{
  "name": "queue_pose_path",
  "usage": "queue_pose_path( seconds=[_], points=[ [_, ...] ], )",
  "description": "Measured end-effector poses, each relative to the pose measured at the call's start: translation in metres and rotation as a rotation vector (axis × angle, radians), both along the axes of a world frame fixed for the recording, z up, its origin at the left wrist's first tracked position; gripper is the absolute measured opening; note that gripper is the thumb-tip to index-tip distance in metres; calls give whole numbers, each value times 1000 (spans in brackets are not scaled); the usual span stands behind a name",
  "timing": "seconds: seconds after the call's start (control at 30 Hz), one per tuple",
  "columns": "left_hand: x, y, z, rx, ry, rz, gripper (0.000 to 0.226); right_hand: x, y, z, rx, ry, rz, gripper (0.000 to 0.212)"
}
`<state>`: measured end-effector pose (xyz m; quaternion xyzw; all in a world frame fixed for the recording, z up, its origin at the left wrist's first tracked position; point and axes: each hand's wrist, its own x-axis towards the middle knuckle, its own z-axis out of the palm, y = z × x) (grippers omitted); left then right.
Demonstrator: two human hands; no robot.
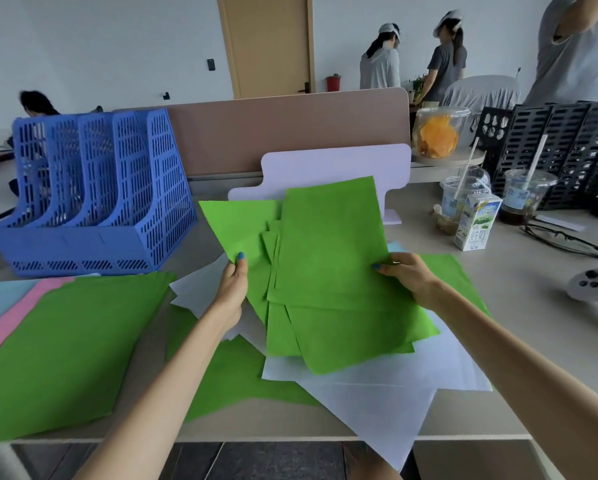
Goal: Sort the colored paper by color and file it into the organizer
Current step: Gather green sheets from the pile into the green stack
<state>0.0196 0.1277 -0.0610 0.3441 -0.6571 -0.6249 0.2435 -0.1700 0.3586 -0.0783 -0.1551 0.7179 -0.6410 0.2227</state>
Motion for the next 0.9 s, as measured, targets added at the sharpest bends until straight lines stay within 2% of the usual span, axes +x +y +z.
queue_pose_path(
  seconds=[0.17, 0.27, 0.4, 0.47, 0.53, 0.63, 0.7, 0.8, 0.9],
  points=[
    [10, -8, -2, 46, -160, -242, 70, 5, -5, -1, 1, -47, 69, 20],
    [8, -10, -4, 67, -187, -257, 81, 17, -13, 0, 30, -52, 131, 29],
    [2, -3, -10, -19, -103, -102, 52, 34, -20, 12, 81, -44, 152, 35],
    [1, 1, -13, -12, -72, -78, 58, 38, -23, 16, 127, 13, 142, 40],
    [0, 6, -15, -16, -83, -108, 62, 40, -27, 17, 161, 4, 176, 34],
    [-3, 11, -18, -38, -85, -100, 51, 42, -34, 14, 179, -15, 171, 29],
    [0, 11, -19, -71, -57, -63, 39, 45, -37, 14, 166, 42, 105, 29],
    [9, 3, -16, -84, 3, -62, 31, 44, -38, 14, 149, 137, -19, 41],
    [18, -2, -10, -94, 65, -56, 34, 43, -40, 15, 53, -85, 16, 53]
  ],
)
